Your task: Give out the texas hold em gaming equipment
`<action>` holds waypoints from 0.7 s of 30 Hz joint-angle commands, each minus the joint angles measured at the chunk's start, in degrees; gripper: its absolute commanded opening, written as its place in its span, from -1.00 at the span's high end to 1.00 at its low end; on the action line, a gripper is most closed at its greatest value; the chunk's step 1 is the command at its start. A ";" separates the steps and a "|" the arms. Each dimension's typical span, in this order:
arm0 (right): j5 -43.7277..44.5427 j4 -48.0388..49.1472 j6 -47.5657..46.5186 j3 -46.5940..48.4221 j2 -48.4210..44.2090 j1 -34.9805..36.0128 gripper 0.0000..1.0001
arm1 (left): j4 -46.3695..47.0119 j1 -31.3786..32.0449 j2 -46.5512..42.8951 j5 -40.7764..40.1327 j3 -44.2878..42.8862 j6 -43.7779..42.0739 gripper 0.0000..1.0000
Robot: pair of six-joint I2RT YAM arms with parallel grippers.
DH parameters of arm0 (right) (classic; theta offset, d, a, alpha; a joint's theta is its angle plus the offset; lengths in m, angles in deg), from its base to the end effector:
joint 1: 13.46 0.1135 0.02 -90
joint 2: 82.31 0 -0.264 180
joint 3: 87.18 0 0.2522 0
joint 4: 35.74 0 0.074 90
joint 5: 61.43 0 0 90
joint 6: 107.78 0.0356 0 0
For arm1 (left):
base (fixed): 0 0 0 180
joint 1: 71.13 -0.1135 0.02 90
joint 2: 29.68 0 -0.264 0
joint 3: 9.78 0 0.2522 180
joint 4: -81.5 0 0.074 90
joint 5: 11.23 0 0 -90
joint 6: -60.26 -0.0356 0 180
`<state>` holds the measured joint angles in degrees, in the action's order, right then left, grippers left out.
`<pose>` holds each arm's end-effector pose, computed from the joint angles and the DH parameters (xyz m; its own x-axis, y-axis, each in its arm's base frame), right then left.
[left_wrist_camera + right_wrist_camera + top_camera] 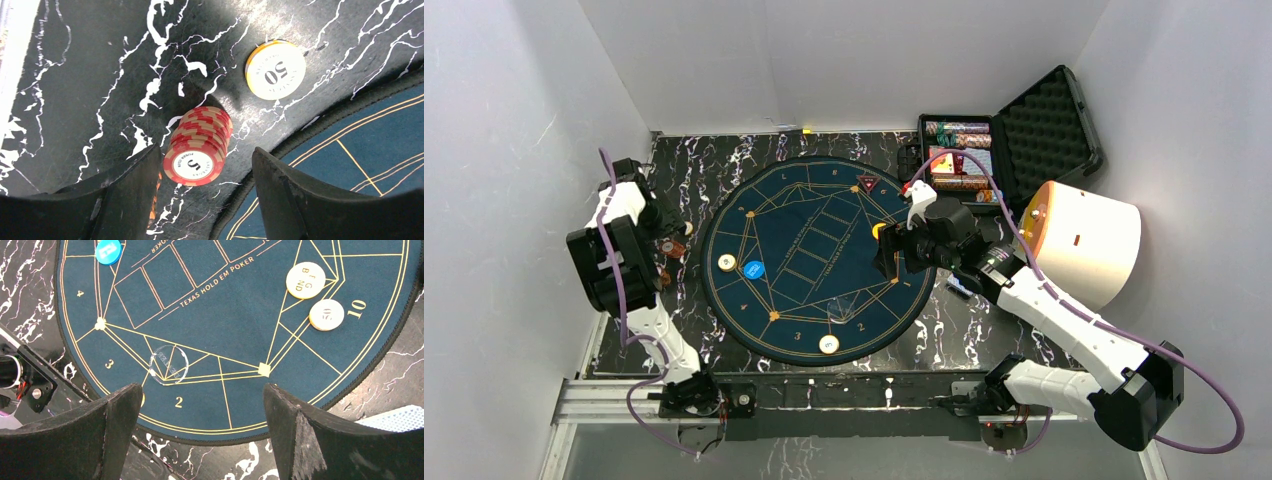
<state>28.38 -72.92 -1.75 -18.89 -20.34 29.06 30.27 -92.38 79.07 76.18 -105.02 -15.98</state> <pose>0.1773 0.1628 0.3181 -0.5506 -0.1302 -0.8246 -0.5472 0.8023 0.2387 0.3693 0.1453 0.2055 -0.7283 -0.5382 -0.4242 -0.5696 0.8196 -0.0618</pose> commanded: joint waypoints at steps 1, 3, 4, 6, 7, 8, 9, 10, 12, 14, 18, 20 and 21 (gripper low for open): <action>0.49 2.94 -1.19 0.77 -0.56 0.43 -0.97 | -0.52 -0.19 0.92 1.44 -0.53 -0.89 -0.28; 0.52 2.94 -1.23 0.71 -0.54 0.49 -0.97 | -0.81 -0.19 1.18 1.18 -0.55 -0.93 -0.25; 0.61 2.99 -1.27 0.83 -0.54 0.54 -0.97 | -0.82 -0.19 1.14 1.11 -0.35 -0.93 -0.24; 1.00 2.97 -1.42 0.80 -0.60 0.57 -0.97 | -0.75 -0.16 1.12 1.07 0.20 -0.82 -0.19; 1.06 2.99 -1.44 0.77 -0.62 0.66 -0.97 | -0.76 -0.19 1.07 0.83 0.40 -0.76 -0.16; 1.09 3.07 -1.50 0.72 -0.64 0.72 -0.97 | -0.66 -0.21 1.09 0.54 0.44 -0.75 -0.12; 1.07 3.18 -1.46 0.68 -0.55 0.79 -0.97 | -0.75 -0.19 1.07 0.47 0.57 -0.75 -0.09; 1.00 3.20 -1.57 0.74 -0.54 0.90 -0.97 | -0.75 -0.19 0.98 0.36 0.55 -0.75 -0.06; 1.14 3.29 -1.59 0.74 -0.50 1.08 -0.97 | -0.70 -0.20 0.73 -0.04 0.58 -0.80 -0.02; 1.11 3.38 -1.56 0.69 -0.51 1.20 -0.97 | -0.81 -0.19 0.42 -0.28 0.53 -0.90 0.06; 1.32 3.40 -1.64 0.80 -0.55 1.16 -0.97 | -1.48 -0.19 0.18 -0.47 -0.01 -1.01 0.25; 1.40 3.40 -1.78 0.91 -0.58 1.22 -0.97 | -1.93 -0.19 -0.47 -0.23 -0.45 -1.01 0.36; 1.41 3.31 -1.74 0.92 -0.61 1.17 -0.97 | -2.22 -0.15 -1.02 -0.38 -0.78 -1.13 0.40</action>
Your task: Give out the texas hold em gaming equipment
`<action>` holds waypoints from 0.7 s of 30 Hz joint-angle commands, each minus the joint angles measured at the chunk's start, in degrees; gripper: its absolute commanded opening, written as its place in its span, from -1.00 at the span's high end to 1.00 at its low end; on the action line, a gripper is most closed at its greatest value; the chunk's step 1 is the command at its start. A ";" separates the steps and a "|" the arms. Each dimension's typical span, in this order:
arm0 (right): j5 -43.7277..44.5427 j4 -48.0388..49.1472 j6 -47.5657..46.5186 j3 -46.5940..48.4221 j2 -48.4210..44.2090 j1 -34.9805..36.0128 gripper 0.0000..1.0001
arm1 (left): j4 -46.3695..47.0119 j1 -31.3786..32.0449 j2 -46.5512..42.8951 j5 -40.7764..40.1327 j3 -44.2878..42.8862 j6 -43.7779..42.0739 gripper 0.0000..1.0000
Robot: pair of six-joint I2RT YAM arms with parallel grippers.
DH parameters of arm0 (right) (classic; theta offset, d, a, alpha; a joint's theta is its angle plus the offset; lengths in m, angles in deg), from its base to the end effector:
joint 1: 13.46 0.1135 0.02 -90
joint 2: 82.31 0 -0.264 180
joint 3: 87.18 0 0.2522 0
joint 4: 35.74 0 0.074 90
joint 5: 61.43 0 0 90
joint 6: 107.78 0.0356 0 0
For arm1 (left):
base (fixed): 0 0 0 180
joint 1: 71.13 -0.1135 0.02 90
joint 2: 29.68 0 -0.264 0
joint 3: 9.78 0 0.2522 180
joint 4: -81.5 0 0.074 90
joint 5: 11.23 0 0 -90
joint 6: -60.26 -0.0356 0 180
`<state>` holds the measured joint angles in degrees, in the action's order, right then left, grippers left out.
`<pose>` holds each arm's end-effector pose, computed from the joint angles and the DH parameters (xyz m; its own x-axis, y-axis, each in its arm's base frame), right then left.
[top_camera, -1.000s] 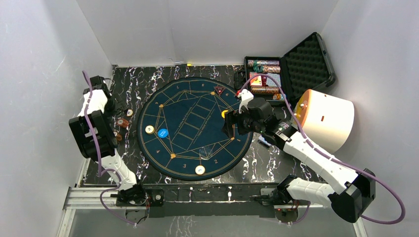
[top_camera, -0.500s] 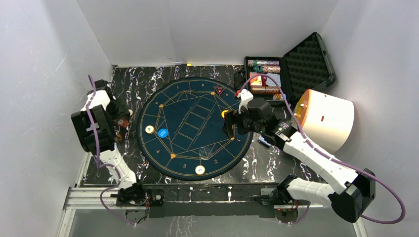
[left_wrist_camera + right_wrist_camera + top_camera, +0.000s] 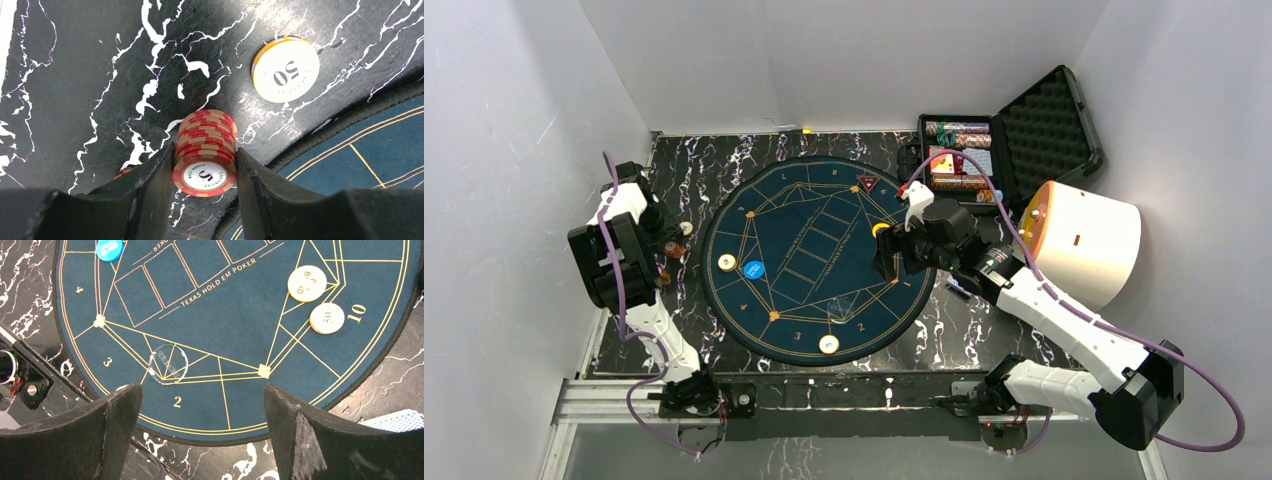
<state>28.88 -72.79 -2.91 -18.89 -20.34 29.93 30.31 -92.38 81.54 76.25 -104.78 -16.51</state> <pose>0.1751 0.1653 0.3183 -0.5343 -0.1520 -0.8315 -0.5654 0.7955 0.2179 0.3721 0.1464 0.1880 -0.7512 -0.5374 -0.3832 -0.5647 0.8239 -0.0484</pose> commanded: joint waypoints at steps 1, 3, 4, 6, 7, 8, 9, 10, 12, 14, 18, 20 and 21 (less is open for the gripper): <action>0.91 3.23 -0.58 0.81 -0.63 0.34 -0.97 | -2.52 -0.10 -4.30 -0.75 -1.41 -0.85 0.45; 0.87 3.29 -0.58 0.84 -0.65 0.45 -0.97 | -3.70 0.14 -5.51 -0.99 -2.43 -1.01 0.58; 0.91 3.35 -0.63 0.84 -0.63 0.45 -0.97 | -4.68 0.44 -6.50 -1.22 -3.01 -1.06 0.60; 0.91 3.34 -0.57 0.91 -0.65 0.39 -0.97 | -6.30 2.00 -8.18 -2.30 -4.01 -1.19 0.63; 0.91 3.36 -0.55 0.83 -0.73 0.45 -0.97 | -7.13 3.02 -8.92 -2.58 -4.13 -1.04 0.63; 0.79 3.38 -0.53 0.78 -0.73 0.40 -0.97 | -7.73 4.08 -9.76 -2.39 -3.76 -0.72 0.64; 0.70 3.46 -0.54 0.76 -0.72 0.44 -0.97 | -8.32 5.34 -10.65 -2.26 -3.15 -0.40 0.63; 0.59 3.51 -0.48 0.74 -0.72 0.46 -0.97 | -9.03 6.73 -11.61 -2.74 -2.31 0.05 0.63; 0.42 3.55 -0.41 0.79 -0.85 0.47 -0.97 | -9.25 9.15 -14.15 -3.36 0.49 1.08 0.64; 0.31 3.55 -0.43 0.70 -1.05 0.59 -0.97 | -9.28 11.38 -16.40 -2.34 3.40 2.42 0.64; -0.02 3.52 -0.20 0.24 -1.54 0.87 -0.97 | -10.40 18.61 -20.52 -3.16 9.05 7.18 0.66; -0.06 3.36 -0.27 0.27 -1.86 0.88 -0.97 | -9.90 21.75 -22.83 -2.24 13.58 9.87 0.66; -0.05 3.27 -0.27 0.30 -1.95 0.92 -0.97 | -9.71 22.79 -23.87 -2.22 15.45 10.96 0.66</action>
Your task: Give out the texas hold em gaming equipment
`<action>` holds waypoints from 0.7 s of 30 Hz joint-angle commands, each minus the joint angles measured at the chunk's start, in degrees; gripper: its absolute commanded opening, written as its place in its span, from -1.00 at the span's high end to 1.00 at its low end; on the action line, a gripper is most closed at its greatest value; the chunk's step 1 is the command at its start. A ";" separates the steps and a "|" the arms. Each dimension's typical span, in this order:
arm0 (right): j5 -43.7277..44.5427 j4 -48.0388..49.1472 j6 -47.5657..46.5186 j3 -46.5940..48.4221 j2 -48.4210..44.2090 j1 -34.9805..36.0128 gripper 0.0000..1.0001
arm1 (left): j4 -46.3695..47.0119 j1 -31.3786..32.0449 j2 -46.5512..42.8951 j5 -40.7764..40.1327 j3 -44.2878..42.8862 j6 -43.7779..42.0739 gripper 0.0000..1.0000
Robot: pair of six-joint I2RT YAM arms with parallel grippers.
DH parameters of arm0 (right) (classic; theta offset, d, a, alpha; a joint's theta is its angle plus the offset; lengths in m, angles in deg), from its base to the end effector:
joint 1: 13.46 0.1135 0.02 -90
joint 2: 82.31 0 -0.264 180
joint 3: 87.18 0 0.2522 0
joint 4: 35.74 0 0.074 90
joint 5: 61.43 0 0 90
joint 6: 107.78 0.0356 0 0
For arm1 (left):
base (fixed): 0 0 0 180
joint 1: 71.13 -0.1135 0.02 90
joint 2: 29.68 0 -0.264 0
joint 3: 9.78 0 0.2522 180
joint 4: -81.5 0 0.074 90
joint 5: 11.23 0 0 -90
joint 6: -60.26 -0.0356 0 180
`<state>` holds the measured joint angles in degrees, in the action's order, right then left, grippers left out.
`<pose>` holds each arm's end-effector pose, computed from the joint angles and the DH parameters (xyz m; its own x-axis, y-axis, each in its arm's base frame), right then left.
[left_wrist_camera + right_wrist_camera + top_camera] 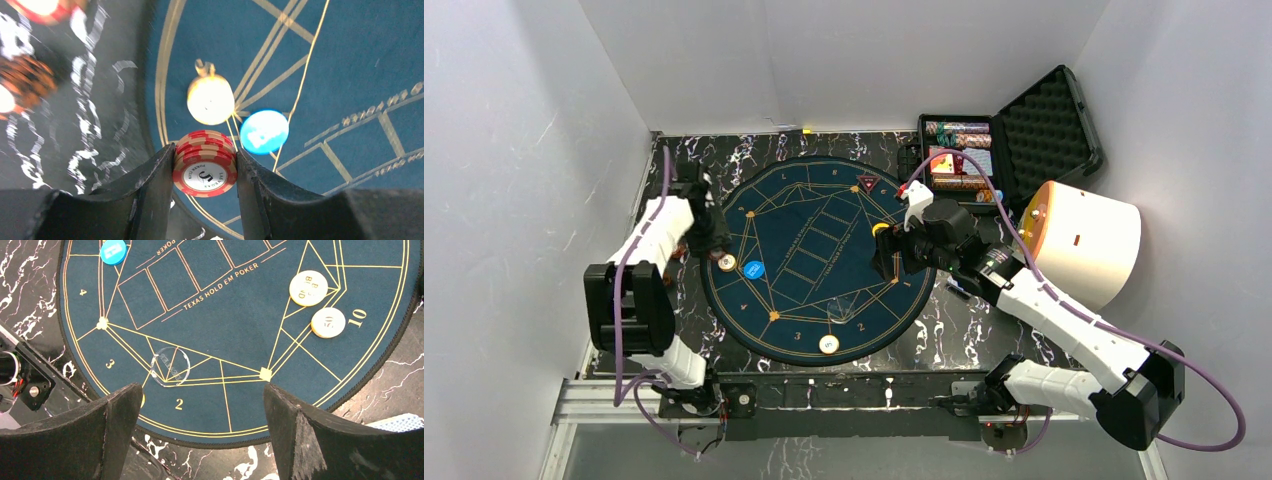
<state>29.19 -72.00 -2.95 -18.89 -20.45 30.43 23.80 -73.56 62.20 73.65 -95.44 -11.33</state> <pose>0.1741 0.1669 0.3200 -0.5222 -0.1473 -0.8400 -0.5718 0.7912 0.2168 0.3271 0.0171 0.2517 -0.8257 -0.3499 -0.4424 -0.3607 0.9306 -0.0628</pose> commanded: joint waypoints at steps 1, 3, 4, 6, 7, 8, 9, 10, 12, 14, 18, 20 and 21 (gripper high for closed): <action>-0.46 2.48 -0.14 0.28 -1.95 0.51 -0.97 | -2.70 4.98 -5.34 0.50 7.67 6.66 0.66; -0.54 2.46 -0.03 0.03 -2.18 0.63 -0.97 | -0.79 6.11 -6.71 2.16 11.00 7.56 0.66; -0.55 2.57 -0.04 -0.01 -2.21 0.65 -0.97 | -0.22 6.40 -6.63 3.01 11.75 8.00 0.66; -0.54 2.71 0.07 -0.16 -2.28 0.79 -0.97 | 1.30 7.31 -5.51 3.44 12.52 8.61 0.67; -0.61 2.72 0.11 -0.15 -2.34 0.82 -0.97 | 2.17 7.62 -4.81 3.39 12.64 8.73 0.67; -0.62 2.73 0.11 -0.18 -2.33 0.83 -0.97 | 2.92 7.70 -4.10 3.12 12.70 8.74 0.67; -0.50 2.66 0.07 -0.15 -2.36 0.84 -0.97 | 3.77 7.71 -3.34 2.59 12.81 8.70 0.67; -0.46 2.64 0.05 -0.04 -2.30 0.93 -0.97 | 4.44 7.71 -2.27 2.33 12.77 8.54 0.67; -0.26 2.49 -0.02 -0.07 -2.26 1.00 -0.97 | 5.54 7.71 -0.49 2.94 12.58 8.22 0.65; 0.23 2.39 -0.01 0.02 -2.25 1.01 -0.97 | 6.32 7.91 0.84 3.42 12.68 8.31 0.61; 0.93 2.26 -0.19 0.18 -2.19 1.01 -0.97 | 6.16 8.15 1.64 2.77 13.38 8.13 0.45; 0.92 2.30 -0.19 0.09 -2.16 1.00 -0.97 | 5.52 8.15 1.96 1.82 13.58 8.13 0.40; 0.85 2.40 -0.17 0.07 -2.18 0.99 -0.97 | 5.25 8.13 2.13 1.31 13.70 8.13 0.35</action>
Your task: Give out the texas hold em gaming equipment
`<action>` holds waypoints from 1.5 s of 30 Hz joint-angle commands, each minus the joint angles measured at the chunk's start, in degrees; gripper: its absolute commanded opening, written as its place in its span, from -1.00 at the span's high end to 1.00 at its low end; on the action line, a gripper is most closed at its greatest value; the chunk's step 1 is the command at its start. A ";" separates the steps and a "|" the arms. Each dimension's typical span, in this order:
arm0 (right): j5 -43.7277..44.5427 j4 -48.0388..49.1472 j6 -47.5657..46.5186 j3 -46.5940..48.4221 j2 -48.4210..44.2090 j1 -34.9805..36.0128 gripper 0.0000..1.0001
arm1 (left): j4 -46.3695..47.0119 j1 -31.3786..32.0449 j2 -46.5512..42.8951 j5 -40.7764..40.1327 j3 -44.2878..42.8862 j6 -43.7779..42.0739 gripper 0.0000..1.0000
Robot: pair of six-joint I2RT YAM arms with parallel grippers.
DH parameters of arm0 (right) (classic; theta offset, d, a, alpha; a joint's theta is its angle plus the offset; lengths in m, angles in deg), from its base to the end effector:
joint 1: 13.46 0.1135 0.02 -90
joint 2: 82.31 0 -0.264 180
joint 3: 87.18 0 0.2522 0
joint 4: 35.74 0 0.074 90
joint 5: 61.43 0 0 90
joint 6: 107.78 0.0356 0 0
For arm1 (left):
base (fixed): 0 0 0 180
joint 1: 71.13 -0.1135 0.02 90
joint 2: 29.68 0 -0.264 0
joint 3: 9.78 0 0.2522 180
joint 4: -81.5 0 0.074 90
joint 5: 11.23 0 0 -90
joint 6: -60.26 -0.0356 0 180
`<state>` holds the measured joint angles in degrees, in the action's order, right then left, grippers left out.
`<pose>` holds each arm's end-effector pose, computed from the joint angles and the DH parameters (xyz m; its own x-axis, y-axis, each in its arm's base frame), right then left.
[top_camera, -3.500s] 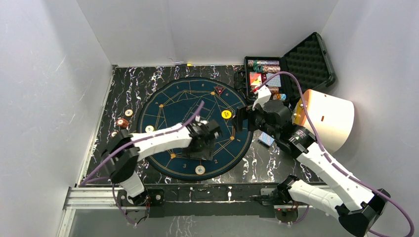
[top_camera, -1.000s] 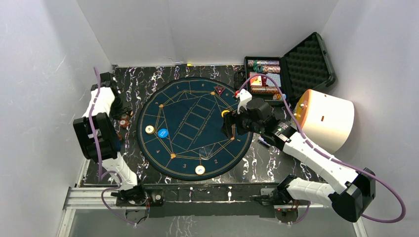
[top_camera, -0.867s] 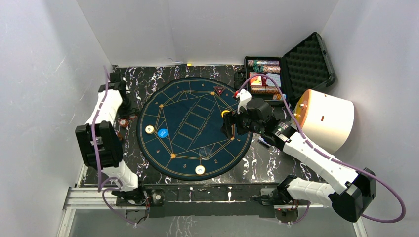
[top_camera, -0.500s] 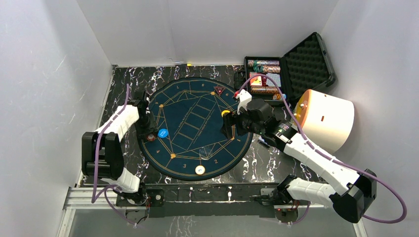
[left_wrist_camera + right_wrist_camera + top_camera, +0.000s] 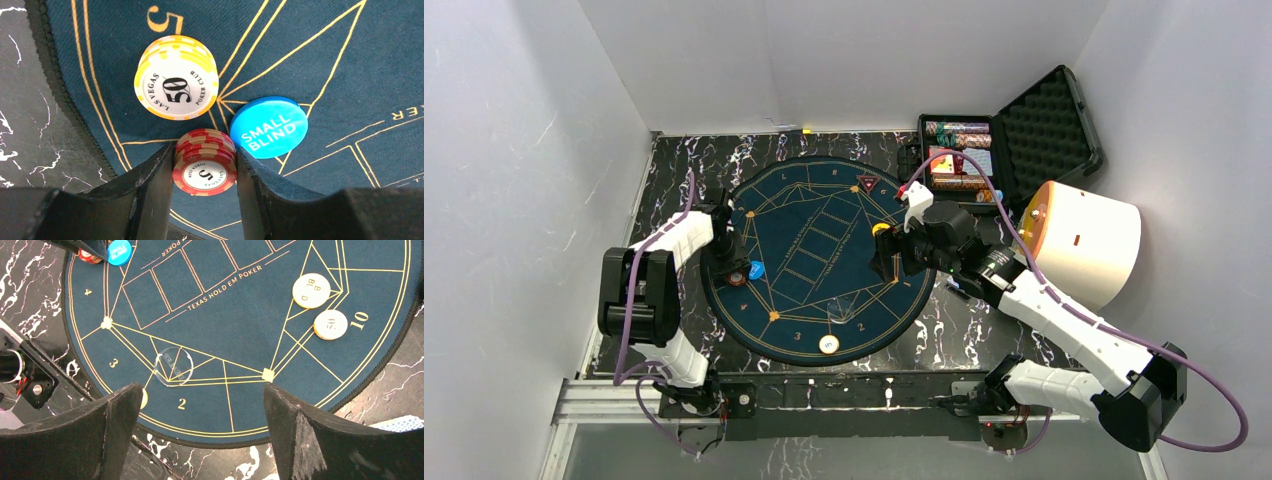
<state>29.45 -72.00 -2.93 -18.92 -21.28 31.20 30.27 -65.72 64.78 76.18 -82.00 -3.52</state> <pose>0.1698 0.1670 0.3230 -0.5113 -0.1450 -0.8471 -0.5816 0.7840 0.2169 0.3039 -0.0272 0.1762 -0.8922 -0.3589 -0.2744 -0.3487 0.9332 -0.0868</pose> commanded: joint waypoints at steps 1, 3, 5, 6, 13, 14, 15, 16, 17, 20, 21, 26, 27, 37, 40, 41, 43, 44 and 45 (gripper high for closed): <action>0.49 2.38 -0.17 0.04 -1.29 0.24 -0.97 | -1.53 0.34 -0.16 -1.59 0.35 0.33 0.29; 0.56 2.29 -0.18 0.06 -1.33 0.25 -0.97 | -2.08 0.30 -0.14 -2.10 0.53 0.37 0.24; 0.60 2.35 -0.22 -0.05 -1.34 0.24 -0.97 | -2.05 0.30 -1.03 -2.59 1.04 0.64 0.25; 0.67 2.37 -0.22 -0.03 -1.32 0.18 -0.97 | -1.61 0.30 -1.56 -2.23 1.40 0.40 0.26; 0.56 2.46 -0.22 -0.02 -1.35 0.20 -0.97 | -2.03 0.30 -0.64 -3.87 1.11 0.57 0.19; 0.60 2.51 -0.17 0.02 -1.42 0.24 -0.97 | -1.50 0.30 -0.67 -3.68 1.42 0.48 0.09; 0.61 2.41 -0.14 0.07 -1.40 0.25 -0.97 | -1.29 0.35 -0.60 -3.62 1.27 0.42 0.01; 0.61 2.42 -0.20 0.06 -1.41 0.25 -0.97 | -1.52 0.26 -0.57 -3.65 1.06 0.30 -0.04; 0.61 2.38 -0.18 0.03 -1.36 0.24 -0.97 | -2.04 0.30 -0.72 -3.88 0.55 0.17 -0.07; 0.56 2.37 -0.20 0.13 -1.43 0.24 -0.97 | -4.49 0.30 -2.71 -4.48 -0.89 -0.37 -0.16; 0.61 2.40 -0.23 0.11 -1.38 0.25 -0.97 | -5.34 0.30 -3.46 -4.34 -1.65 -0.57 -0.18; 0.41 2.40 -0.24 0.19 -1.22 0.29 -0.97 | -10.78 -1.26 -6.66 -5.34 -9.11 -3.08 -0.25; 0.59 2.42 -0.20 0.12 -1.18 0.33 -0.97 | -11.23 -2.74 -6.85 -5.52 -10.71 -4.20 -0.27; 1.25 3.04 -0.55 0.22 -0.16 0.77 -0.97 | -4.25 -22.45 2.16 -2.34 -18.67 -13.25 -0.34; 1.59 2.79 -0.76 0.55 0.19 0.77 -0.97 | -2.95 -24.37 5.58 -2.44 -20.46 -13.17 -0.34; 1.68 2.73 -0.75 0.58 0.26 0.77 -0.97 | -2.53 -24.59 6.79 -2.68 -20.93 -12.94 -0.34; 1.73 2.97 -0.80 0.47 0.36 0.77 -0.97 | -1.17 -24.82 9.00 -2.27 -21.24 -12.79 -0.34; 1.69 3.03 -0.80 0.48 0.39 0.81 -0.97 | -0.26 -24.85 9.80 -2.20 -21.30 -12.77 -0.34; 1.62 3.07 -0.81 0.45 0.40 0.86 -0.97 | 0.48 -24.86 10.53 -2.26 -21.36 -12.69 -0.33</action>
<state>30.17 -71.85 -3.00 -18.92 -20.90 31.66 28.67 -90.17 73.87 73.34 -101.35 -15.26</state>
